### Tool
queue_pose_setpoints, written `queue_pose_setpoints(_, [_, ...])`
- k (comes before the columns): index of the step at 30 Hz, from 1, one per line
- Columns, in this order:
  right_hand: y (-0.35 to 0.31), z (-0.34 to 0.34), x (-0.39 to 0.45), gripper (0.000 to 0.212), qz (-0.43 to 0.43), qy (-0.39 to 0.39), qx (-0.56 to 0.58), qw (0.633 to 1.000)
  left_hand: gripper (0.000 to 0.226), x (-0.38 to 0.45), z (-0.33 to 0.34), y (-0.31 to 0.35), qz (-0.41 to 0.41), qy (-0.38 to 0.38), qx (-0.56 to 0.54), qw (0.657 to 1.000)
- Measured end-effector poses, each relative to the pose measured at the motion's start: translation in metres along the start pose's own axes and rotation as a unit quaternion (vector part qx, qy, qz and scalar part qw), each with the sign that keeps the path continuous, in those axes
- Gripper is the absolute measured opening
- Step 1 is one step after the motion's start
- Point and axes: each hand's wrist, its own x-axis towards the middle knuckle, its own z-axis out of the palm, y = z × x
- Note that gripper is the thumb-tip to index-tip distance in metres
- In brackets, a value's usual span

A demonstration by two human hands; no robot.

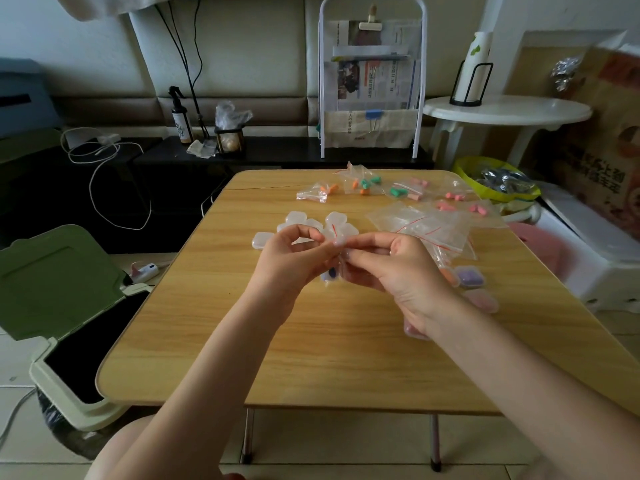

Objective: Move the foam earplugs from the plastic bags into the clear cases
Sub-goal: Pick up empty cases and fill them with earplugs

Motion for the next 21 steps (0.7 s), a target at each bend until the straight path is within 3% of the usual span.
queue_pose_setpoints(8, [0.001, 0.001, 0.000, 0.010, -0.011, 0.028, -0.019, 0.999, 0.014, -0.003, 0.002, 0.002, -0.009, -0.014, -0.005, 1.000])
queue_pose_setpoints(13, [0.003, 0.002, 0.003, 0.008, -0.036, 0.067, -0.027, 0.997, 0.020, -0.004, 0.004, 0.000, 0.019, 0.032, 0.058, 0.998])
queue_pose_setpoints(21, [0.009, 0.006, 0.007, 0.026, -0.005, 0.001, -0.025, 1.000, 0.016, -0.008, 0.010, -0.001, 0.061, 0.044, 0.117, 0.990])
